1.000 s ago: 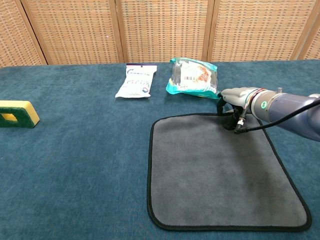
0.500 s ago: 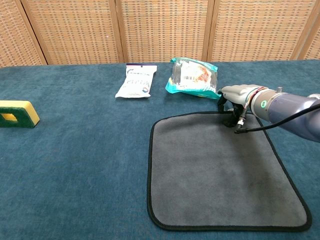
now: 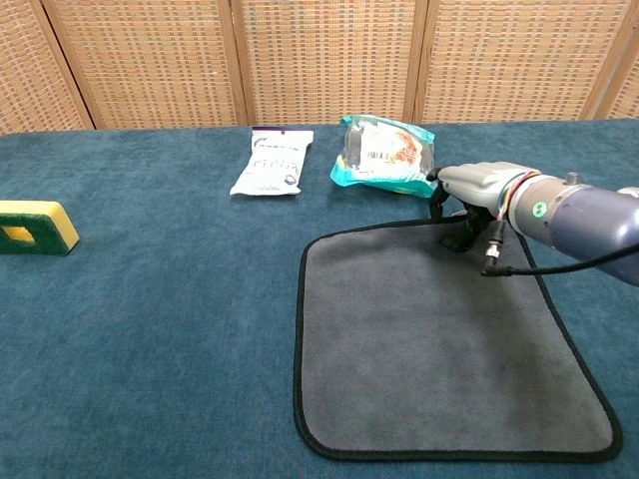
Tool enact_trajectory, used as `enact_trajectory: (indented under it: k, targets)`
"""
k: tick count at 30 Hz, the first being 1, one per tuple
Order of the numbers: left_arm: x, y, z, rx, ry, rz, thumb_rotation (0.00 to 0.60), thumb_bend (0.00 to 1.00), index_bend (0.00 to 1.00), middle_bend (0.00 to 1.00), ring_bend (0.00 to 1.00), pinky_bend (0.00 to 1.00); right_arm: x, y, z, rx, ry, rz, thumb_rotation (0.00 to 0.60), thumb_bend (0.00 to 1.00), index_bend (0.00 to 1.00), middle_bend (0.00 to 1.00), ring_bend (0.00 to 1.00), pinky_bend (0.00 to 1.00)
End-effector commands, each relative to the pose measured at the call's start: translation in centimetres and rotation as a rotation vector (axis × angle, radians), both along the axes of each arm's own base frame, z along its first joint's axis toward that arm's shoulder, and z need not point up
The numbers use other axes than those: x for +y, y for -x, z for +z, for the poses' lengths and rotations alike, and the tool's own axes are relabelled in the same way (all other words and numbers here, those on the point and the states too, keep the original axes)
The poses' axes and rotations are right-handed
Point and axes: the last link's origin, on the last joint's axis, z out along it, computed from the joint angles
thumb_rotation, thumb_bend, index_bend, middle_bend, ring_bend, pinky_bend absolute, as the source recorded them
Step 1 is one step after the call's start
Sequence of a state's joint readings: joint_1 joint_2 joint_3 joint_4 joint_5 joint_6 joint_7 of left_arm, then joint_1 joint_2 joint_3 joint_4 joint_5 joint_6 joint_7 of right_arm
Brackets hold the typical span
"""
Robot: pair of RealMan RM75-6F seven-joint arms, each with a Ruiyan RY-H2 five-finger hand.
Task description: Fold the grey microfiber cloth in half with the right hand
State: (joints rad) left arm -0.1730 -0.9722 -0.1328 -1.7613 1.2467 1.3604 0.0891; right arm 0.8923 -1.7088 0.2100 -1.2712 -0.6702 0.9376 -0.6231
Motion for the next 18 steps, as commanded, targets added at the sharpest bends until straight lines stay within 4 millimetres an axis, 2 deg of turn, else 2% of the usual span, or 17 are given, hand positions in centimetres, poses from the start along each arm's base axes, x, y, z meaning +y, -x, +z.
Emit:
enact_trajectory:
  k: [1, 9, 18]
  targets:
    - [0.0, 0.0, 0.0, -0.001, 0.001, -0.003, 0.600, 0.11, 0.00, 0.00, 0.00, 0.00, 0.8, 0.5, 0.5, 0.003, 0.000, 0.021, 0.600, 0.51, 0.64, 0.00, 0.00, 0.00]
    - [-0.5, -0.3, 0.1, -0.008, 0.005, -0.024, 0.600, 0.11, 0.00, 0.00, 0.00, 0.00, 4.1, 2.0, 1.9, -0.012, -0.028, 0.089, 0.600, 0.51, 0.64, 0.00, 0.00, 0.00]
    - [-1.0, -0.7, 0.1, -0.010, 0.009, -0.048, 0.600, 0.11, 0.00, 0.00, 0.00, 0.00, 7.7, 2.8, 2.7, -0.049, -0.041, 0.150, 0.600, 0.51, 0.64, 0.00, 0.00, 0.00]
